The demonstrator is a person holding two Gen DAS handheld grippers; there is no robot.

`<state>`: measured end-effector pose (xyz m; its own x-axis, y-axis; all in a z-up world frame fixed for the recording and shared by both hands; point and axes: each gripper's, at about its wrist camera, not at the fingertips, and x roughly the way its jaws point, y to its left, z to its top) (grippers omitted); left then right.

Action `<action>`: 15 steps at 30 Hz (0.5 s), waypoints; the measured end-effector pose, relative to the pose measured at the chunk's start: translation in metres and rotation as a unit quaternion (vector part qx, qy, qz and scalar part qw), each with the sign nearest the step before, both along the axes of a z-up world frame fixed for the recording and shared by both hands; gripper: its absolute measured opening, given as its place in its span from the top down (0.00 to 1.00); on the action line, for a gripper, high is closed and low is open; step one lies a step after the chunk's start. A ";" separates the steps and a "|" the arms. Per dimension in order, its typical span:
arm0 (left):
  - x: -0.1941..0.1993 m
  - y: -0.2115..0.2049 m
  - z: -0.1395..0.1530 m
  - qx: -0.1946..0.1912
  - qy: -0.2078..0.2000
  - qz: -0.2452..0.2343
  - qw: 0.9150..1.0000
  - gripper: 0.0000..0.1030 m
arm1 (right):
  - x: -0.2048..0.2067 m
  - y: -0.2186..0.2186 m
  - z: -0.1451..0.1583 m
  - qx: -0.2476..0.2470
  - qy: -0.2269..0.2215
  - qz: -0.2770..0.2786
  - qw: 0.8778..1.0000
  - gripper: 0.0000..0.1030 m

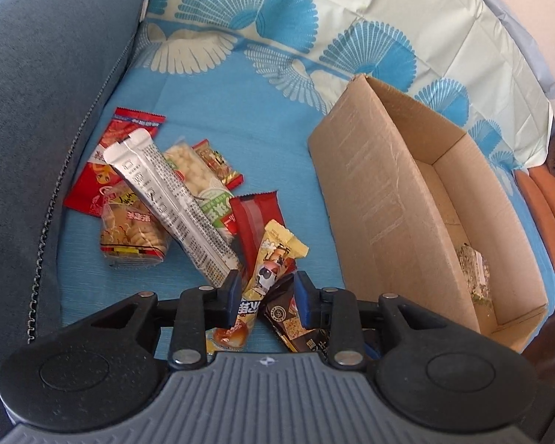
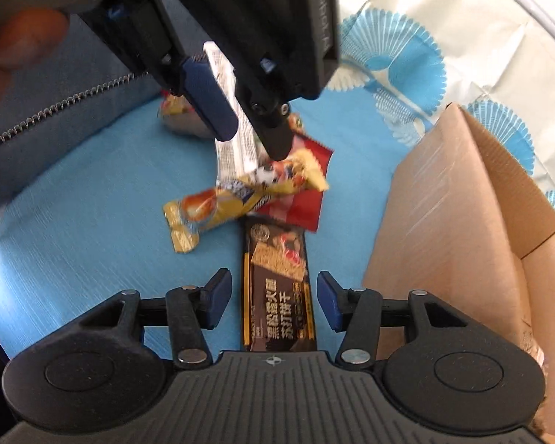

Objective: Organize snacks
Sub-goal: 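Grasp the yellow wafer stick with the left tool while the right tool grasps the dark biscuit packet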

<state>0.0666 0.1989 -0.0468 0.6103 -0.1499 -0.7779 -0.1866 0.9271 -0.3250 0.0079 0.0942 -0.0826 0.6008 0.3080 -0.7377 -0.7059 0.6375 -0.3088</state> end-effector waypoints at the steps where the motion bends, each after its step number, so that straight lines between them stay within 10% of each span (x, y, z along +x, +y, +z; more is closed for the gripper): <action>1: 0.002 -0.002 -0.002 0.001 0.003 -0.004 1.000 0.66 | 0.000 0.000 0.000 0.001 0.004 0.000 1.000 0.49; 15: 0.014 -0.017 -0.018 0.044 0.034 -0.022 0.998 0.73 | 0.003 -0.008 0.003 0.033 0.017 0.018 0.999 0.83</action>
